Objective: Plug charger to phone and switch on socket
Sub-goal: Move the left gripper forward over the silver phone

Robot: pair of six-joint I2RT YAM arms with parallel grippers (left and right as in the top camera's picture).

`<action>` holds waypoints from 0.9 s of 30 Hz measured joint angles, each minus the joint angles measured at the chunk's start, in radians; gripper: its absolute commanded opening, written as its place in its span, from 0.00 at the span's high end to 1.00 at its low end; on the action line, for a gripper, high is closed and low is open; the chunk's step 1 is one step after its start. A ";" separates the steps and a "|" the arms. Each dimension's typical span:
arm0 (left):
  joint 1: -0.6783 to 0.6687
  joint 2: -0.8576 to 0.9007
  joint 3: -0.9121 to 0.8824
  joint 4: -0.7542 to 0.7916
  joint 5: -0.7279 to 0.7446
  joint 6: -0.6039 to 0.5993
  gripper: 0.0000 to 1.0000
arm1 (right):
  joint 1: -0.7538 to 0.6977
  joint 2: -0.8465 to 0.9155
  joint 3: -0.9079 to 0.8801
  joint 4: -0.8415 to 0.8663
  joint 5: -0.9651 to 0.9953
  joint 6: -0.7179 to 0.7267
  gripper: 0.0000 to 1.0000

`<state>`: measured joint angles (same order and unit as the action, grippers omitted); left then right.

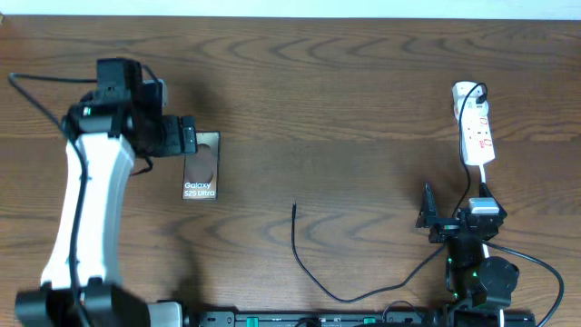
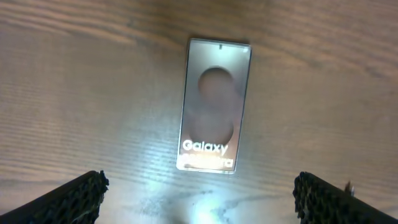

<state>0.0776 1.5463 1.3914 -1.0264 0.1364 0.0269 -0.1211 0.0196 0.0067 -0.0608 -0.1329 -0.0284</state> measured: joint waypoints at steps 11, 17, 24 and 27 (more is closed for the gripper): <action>-0.050 0.219 0.114 -0.050 -0.001 0.015 0.02 | 0.000 0.000 0.000 0.000 0.000 0.000 0.01; -0.092 0.271 0.114 -0.042 -0.035 0.020 0.02 | 0.000 0.000 0.000 0.000 0.000 0.000 0.01; -0.094 0.272 0.108 0.017 -0.051 0.019 0.02 | 0.000 0.000 0.000 0.000 0.000 0.000 0.01; -0.094 0.272 0.089 0.044 -0.054 0.019 0.02 | 0.000 0.000 0.000 0.000 0.000 0.000 0.01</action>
<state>-0.0162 1.8183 1.4799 -0.9825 0.0822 0.0463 -0.1211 0.0196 0.0067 -0.0608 -0.1329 -0.0288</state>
